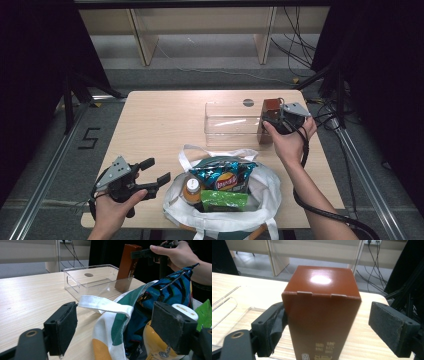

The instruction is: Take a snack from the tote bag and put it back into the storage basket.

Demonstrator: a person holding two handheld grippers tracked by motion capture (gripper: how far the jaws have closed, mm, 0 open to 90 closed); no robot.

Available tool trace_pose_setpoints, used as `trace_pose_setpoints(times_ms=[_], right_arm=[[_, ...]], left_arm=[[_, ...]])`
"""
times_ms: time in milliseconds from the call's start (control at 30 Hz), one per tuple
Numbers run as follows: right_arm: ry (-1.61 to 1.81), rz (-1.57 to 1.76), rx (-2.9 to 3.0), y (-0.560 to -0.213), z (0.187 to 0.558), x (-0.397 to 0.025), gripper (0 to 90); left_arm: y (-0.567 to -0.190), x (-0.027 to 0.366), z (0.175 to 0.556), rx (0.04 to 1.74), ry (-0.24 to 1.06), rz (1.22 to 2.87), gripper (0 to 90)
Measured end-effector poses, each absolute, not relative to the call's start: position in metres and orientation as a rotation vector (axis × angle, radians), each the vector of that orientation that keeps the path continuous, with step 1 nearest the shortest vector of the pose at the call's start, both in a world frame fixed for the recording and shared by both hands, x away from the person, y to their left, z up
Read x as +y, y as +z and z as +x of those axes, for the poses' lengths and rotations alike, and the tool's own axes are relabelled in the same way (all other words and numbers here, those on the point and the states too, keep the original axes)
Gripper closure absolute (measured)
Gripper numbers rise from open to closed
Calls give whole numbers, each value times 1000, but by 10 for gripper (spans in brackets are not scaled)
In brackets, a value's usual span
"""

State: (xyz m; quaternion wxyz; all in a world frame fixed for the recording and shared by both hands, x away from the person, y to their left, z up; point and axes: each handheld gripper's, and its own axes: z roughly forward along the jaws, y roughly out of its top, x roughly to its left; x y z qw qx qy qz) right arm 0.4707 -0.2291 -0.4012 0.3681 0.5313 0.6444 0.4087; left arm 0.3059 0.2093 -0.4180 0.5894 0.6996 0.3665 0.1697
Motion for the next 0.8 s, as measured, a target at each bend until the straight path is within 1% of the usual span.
trace_pose_setpoints(times_ms=[433,800], right_arm=[[1028,1339,1716,-400,454,-237,161],[1094,1341,1742,-395,436,-251,194]], left_arm=[[-416,210,305,853,400,1621,205],[-409,209,302,834,410,1617,205]])
